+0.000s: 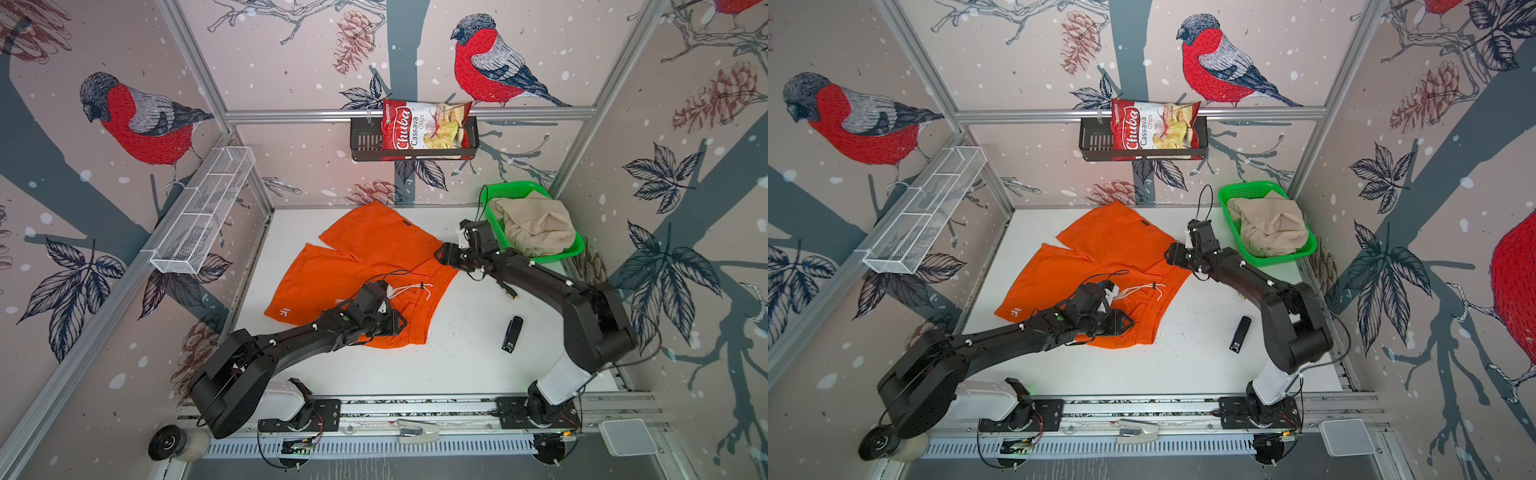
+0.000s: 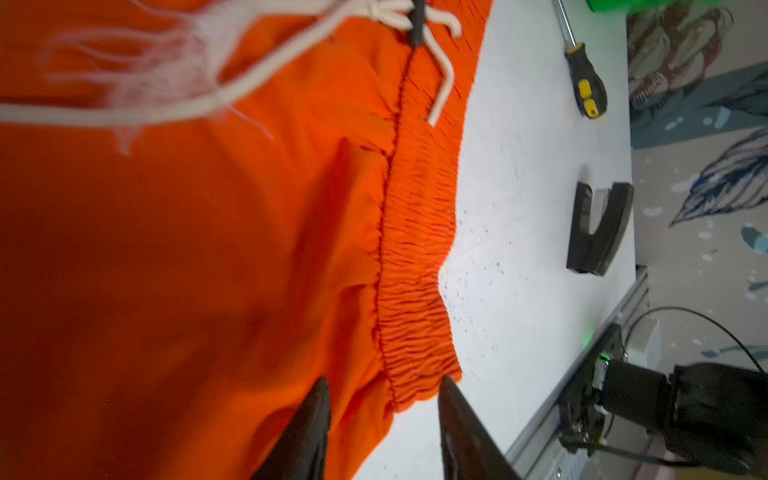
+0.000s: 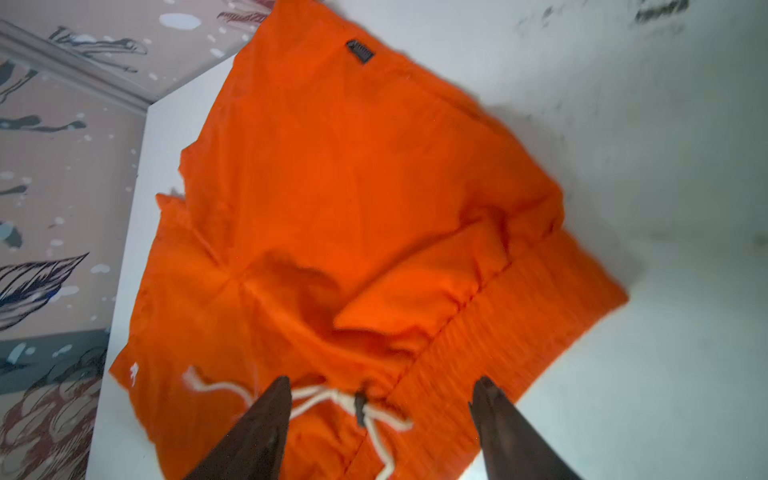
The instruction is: Fold and stack the shorts
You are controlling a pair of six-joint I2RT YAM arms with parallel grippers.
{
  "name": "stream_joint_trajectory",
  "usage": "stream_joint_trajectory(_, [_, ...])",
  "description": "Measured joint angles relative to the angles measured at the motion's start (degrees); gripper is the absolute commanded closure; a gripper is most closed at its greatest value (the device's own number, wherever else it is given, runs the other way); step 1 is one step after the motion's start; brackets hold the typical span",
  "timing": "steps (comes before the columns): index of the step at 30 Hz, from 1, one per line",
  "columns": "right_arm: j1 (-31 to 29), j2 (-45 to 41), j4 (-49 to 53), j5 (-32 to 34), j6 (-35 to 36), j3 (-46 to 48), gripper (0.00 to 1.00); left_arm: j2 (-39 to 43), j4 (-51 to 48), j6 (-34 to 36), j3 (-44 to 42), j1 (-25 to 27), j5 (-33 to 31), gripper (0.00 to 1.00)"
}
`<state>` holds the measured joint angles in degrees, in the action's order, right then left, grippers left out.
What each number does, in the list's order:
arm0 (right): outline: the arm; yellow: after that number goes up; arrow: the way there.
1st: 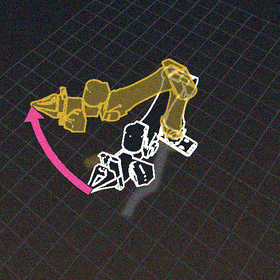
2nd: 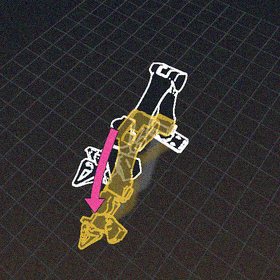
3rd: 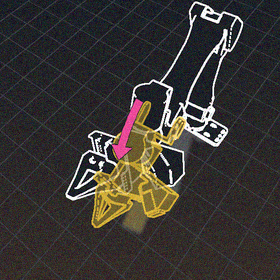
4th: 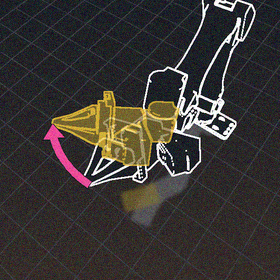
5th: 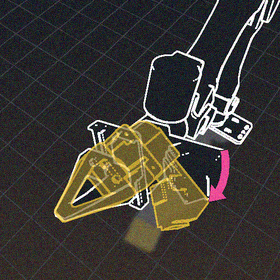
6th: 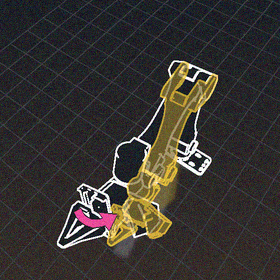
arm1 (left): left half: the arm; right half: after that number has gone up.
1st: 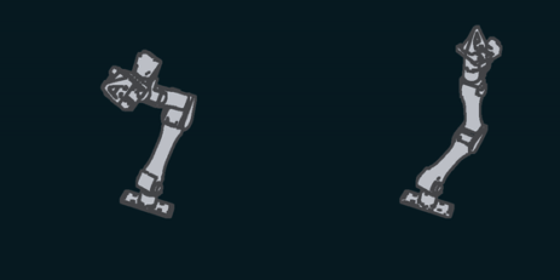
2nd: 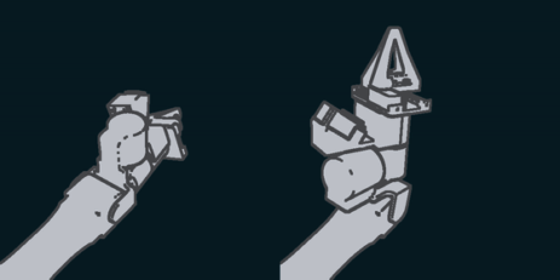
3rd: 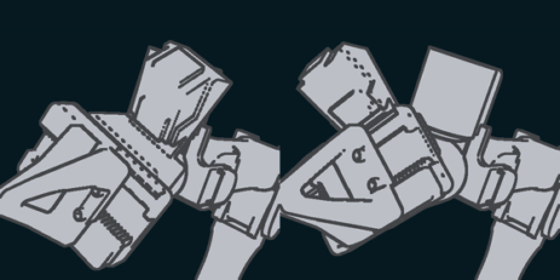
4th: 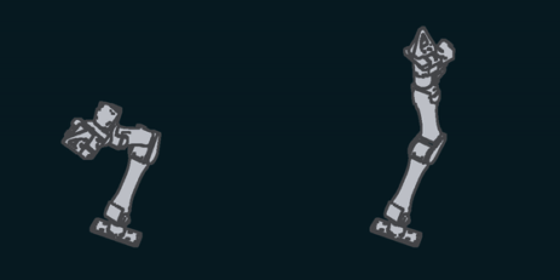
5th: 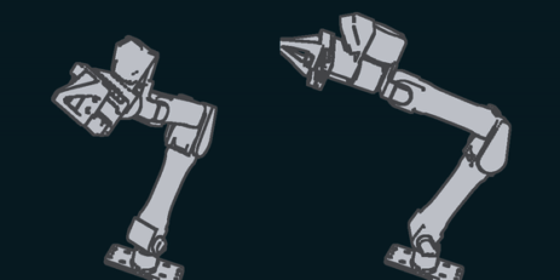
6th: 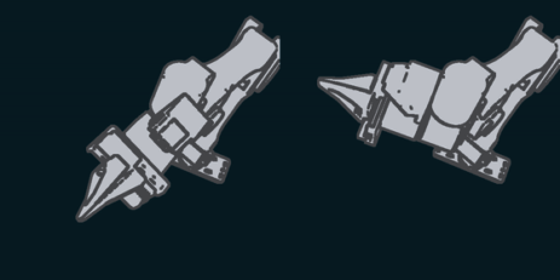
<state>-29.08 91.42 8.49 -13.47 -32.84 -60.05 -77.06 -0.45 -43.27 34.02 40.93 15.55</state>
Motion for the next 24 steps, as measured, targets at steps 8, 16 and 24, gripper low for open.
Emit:
stream_joint_trajectory(8, [-18.32, -8.39, -4.72, -0.24, -11.74, 13.38, 0.31, -2.91, 1.73, -1.46, -0.24, -8.33, -0.24, 0.57])
stream_joint_trajectory(16, [-23.39, -2.71, -5.18, -2.56, -13.73, 15.19, 0.31, -3.93, 5.84, -2.36, -3.96, -15.82, 1.4, 0.58])
stream_joint_trajectory(24, [-22.14, -0.2, -7.74, -5.64, -11.54, 18.82, 0.31, -4.59, 10.25, -2.84, -6.82, -19.21, 3.54, 0.59])
